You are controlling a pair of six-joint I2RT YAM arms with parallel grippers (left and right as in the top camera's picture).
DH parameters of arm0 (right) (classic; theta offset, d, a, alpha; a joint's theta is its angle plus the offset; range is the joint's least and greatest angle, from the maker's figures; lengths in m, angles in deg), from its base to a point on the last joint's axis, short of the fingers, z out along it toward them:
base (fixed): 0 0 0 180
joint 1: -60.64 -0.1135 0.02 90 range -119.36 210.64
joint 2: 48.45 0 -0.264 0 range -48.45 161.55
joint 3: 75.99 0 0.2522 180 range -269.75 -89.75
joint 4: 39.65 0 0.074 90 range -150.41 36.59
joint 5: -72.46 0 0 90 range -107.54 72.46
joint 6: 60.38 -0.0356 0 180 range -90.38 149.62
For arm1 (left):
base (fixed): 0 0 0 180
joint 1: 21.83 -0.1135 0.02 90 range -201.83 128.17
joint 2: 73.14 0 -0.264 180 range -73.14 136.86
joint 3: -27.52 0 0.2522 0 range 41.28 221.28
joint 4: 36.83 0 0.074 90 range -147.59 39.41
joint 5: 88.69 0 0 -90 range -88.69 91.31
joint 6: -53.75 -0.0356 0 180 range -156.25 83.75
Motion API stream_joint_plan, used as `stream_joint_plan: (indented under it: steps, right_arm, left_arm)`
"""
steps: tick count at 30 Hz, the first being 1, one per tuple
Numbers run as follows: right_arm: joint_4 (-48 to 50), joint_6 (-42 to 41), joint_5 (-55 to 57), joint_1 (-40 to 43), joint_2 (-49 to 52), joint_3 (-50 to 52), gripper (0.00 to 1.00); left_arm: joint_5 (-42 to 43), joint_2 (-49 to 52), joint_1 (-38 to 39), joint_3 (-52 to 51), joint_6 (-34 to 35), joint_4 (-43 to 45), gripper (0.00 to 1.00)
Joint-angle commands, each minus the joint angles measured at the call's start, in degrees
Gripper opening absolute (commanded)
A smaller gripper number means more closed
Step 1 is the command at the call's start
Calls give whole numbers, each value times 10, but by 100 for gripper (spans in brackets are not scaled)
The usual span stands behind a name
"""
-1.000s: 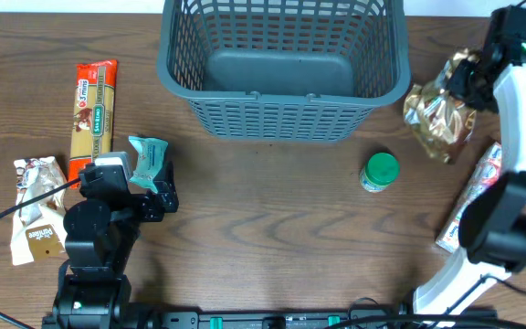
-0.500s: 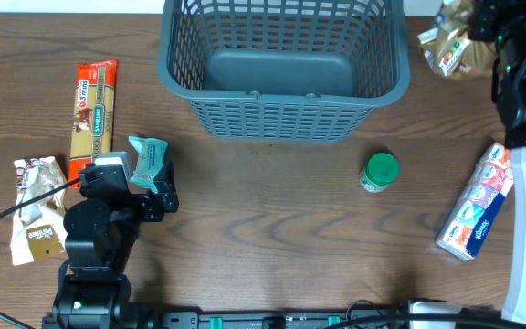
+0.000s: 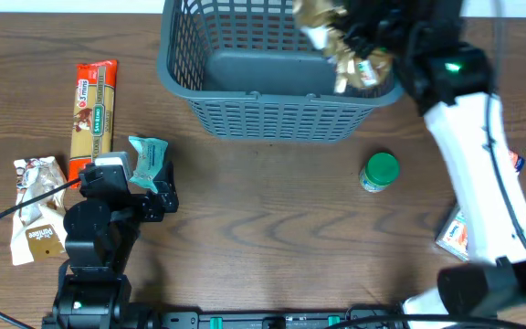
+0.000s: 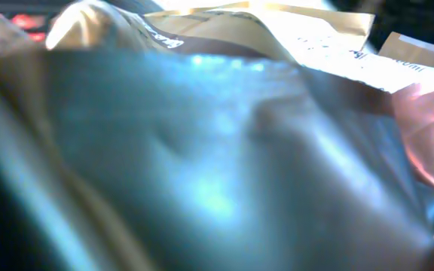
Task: Pack container
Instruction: 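Carry the gold bag into the grey basket and release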
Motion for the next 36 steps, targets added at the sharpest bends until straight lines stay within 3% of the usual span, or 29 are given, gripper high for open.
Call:
stream_joint_plan:
  steps: [1, 14, 21, 22, 23, 25, 26, 31, 36]
  right_arm:
    - [18, 43, -29, -17, 19, -12, 1]
    - [-78, 46, -67, -39, 193, -12, 1]
    - [-101, 47, -64, -39, 213, -12, 1]
    - [-102, 47, -65, -39, 212, -12, 15]
    - [-103, 42, -64, -39, 211, -12, 49]
    - [-103, 32, -65, -39, 204, -13, 92]
    - [-103, 32, -65, -39, 199, -13, 99]
    - [-90, -14, -62, -34, 150, -54, 99]
    - [-117, -189, 11, 3, 99, -177, 99]
  left_arm:
    - [-7, 0, 2, 16, 7, 2, 98]
    - [-7, 0, 2, 16, 7, 2, 99]
    - [-7, 0, 2, 16, 7, 2, 98]
    - [-7, 0, 2, 16, 7, 2, 98]
    - [-7, 0, 2, 16, 7, 2, 98]
    - [-7, 0, 2, 16, 7, 2, 98]
    - [-7, 0, 2, 16, 7, 2, 98]
    - [-7, 0, 2, 16, 7, 2, 98]
    - [-7, 0, 2, 16, 7, 2, 98]
